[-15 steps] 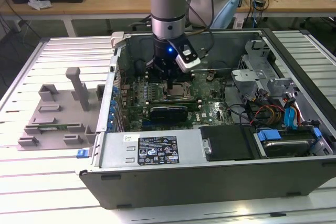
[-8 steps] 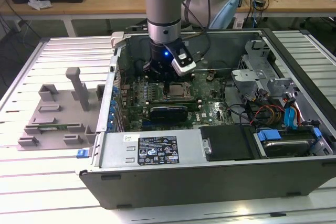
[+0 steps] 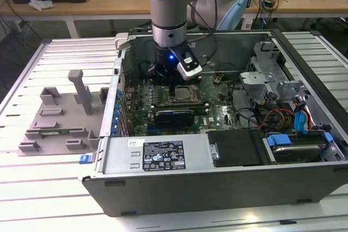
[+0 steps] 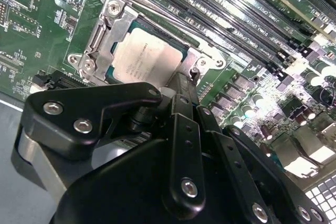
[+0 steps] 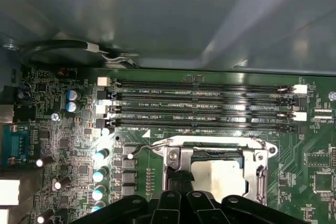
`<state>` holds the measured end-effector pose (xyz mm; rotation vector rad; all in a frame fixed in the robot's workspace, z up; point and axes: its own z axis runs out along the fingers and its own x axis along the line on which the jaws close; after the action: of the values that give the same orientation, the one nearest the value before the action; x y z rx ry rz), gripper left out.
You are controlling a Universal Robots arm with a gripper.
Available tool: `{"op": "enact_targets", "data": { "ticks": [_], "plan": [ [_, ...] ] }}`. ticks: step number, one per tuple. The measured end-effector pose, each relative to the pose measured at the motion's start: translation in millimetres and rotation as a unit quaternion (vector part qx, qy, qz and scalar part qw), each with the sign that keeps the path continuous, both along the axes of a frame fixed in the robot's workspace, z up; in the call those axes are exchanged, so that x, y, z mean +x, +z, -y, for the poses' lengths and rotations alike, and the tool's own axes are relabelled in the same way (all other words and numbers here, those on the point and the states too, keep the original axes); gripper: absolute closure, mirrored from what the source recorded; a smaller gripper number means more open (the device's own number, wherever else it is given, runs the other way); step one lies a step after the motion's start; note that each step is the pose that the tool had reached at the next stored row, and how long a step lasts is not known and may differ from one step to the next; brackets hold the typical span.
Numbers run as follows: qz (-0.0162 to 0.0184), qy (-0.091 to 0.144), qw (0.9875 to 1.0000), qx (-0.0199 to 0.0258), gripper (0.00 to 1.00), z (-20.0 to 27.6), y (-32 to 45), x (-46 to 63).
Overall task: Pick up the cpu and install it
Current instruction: 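Close the cpu cover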
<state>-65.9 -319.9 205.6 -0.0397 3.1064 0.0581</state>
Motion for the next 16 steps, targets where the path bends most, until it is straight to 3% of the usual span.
{"op": "enact_targets", "data": {
  "ticks": [9, 16],
  "plan": [
    [0.0001, 0.002, 1.0000, 0.0011, 0.89, 0.0, -1.5, -0.2],
    [0.0001, 0.003, 1.0000, 0.0012, 0.89, -0.1, -2.1, 6.0]
  ]
}}
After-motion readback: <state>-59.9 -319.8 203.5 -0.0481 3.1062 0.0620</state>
